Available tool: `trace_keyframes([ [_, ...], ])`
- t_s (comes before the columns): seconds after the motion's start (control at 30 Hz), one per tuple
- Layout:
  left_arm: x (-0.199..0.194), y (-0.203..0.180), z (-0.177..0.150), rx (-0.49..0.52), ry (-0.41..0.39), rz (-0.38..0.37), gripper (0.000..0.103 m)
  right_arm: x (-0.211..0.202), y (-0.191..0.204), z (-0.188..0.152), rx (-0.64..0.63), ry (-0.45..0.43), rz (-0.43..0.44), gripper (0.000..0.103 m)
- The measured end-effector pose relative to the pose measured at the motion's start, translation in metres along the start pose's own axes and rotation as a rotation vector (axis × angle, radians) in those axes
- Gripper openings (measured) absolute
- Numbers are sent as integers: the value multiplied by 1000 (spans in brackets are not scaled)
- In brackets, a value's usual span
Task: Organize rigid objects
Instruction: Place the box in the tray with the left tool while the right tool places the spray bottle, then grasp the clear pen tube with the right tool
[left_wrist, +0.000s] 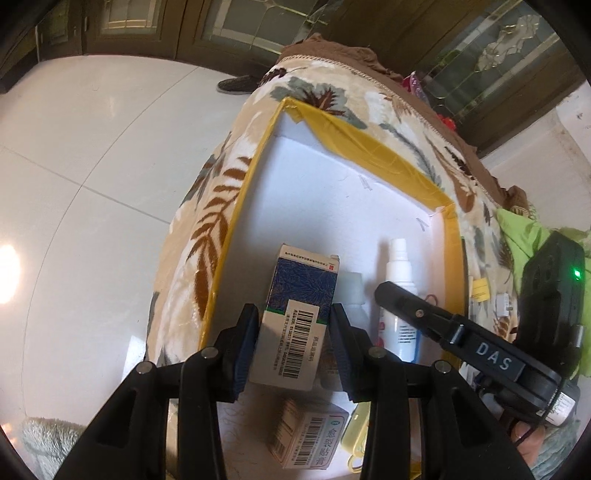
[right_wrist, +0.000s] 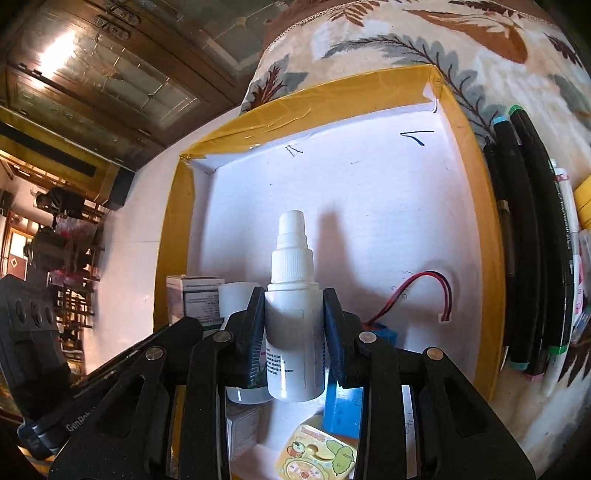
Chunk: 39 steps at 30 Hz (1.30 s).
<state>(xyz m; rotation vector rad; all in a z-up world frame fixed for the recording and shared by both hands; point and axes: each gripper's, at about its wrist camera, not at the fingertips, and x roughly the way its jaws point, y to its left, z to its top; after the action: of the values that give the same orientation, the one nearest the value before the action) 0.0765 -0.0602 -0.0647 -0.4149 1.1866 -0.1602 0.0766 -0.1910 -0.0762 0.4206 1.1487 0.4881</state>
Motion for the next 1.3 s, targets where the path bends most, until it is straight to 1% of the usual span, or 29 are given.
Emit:
trace_keyframes([
  [0.1, -2, 4, 0, -22, -3, -11, 40, -2, 1, -3, 10, 18, 12, 31],
  [0.13, -2, 4, 0, -24, -1, -18, 43, -1, 0, -2, 17, 21, 12, 31],
  [0.23, -3, 4, 0, -34, 2, -60, 53, -2, 1, -2, 22, 34, 38, 41],
  [0.27, -4, 5, 1, -38, 5, -77, 57, -5, 2, -1, 22, 25, 34, 41],
  [0.33, -6, 6, 1, -57, 2, -107, 58, -12, 3, 1, 15, 10, 41, 43],
  [0.47, -19, 6, 1, -71, -54, -139, 58, -39, 4, 7, 9, -43, 89, 43],
  [0.53, -25, 4, 2, -70, -83, -161, 58, -60, 1, 9, 9, -96, 95, 43],
  [0.63, -35, -5, -3, -43, -123, -179, 58, -91, -16, 7, 50, -161, 90, 43],
  [0.7, -39, -13, -8, -25, -140, -194, 58, -109, -36, 7, 102, -191, 89, 43],
  [0.77, -40, -19, -13, -9, -146, -211, 59, -125, -58, 9, 159, -214, 62, 43],
  [0.83, -38, -27, -19, 20, -146, -209, 59, -139, -77, 13, 189, -217, 8, 43],
  [0.97, -40, -42, -26, 57, -161, -220, 59, -161, -102, 14, 194, -216, -83, 43],
  [1.03, -41, -51, -30, 79, -166, -232, 59, -167, -118, 11, 205, -182, -116, 43],
  [1.07, -40, -56, -32, 93, -164, -233, 59, -163, -124, 10, 206, -139, -143, 43],
  [1.13, -32, -66, -36, 134, -155, -205, 59, -153, -134, 3, 204, -72, -182, 43],
  [1.17, -28, -70, -38, 148, -149, -196, 59, -144, -139, 3, 192, -22, -207, 43],
  [1.3, -28, -77, -43, 172, -151, -190, 59, -127, -152, -2, 178, 42, -249, 43],
])
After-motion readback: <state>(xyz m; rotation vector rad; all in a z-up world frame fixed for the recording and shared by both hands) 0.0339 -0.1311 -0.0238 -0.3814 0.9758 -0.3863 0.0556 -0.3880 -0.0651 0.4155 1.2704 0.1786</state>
